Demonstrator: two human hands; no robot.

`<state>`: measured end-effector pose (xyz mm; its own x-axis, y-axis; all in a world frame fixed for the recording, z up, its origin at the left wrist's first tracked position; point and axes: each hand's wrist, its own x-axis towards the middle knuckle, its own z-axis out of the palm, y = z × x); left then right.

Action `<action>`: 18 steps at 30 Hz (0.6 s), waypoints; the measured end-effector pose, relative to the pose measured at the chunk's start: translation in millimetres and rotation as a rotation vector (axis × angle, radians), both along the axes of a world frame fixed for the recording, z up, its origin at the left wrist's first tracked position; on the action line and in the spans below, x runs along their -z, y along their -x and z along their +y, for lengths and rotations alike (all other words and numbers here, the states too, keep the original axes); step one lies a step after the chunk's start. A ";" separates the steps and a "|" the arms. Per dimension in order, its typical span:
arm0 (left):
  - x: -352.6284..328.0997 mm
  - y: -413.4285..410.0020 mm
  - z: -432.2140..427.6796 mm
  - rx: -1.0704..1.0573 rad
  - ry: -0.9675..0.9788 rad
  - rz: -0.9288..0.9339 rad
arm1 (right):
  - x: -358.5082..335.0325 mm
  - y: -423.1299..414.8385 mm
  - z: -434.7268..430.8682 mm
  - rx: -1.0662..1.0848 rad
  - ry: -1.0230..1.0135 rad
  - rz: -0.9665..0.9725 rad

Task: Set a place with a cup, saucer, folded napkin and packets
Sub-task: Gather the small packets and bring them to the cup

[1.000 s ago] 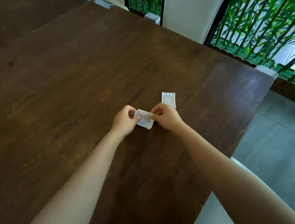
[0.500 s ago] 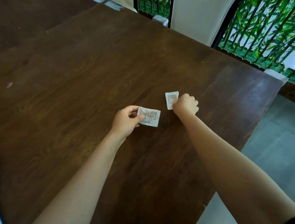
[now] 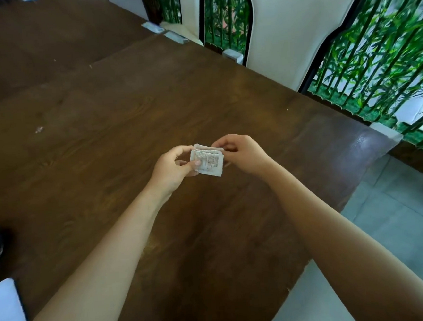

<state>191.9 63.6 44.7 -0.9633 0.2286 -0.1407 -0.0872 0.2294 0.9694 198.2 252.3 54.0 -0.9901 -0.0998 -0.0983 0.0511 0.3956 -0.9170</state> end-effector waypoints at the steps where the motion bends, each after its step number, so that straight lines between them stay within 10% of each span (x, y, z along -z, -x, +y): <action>1: -3.6 -3.4 -5.6 0.001 -0.035 -0.002 | -6.7 -3.1 -4.5 -0.014 0.015 0.007; 18: -86.5 -119.5 -204.3 -0.292 -0.100 0.217 | -89.2 -77.5 -215.6 -0.026 -0.047 0.178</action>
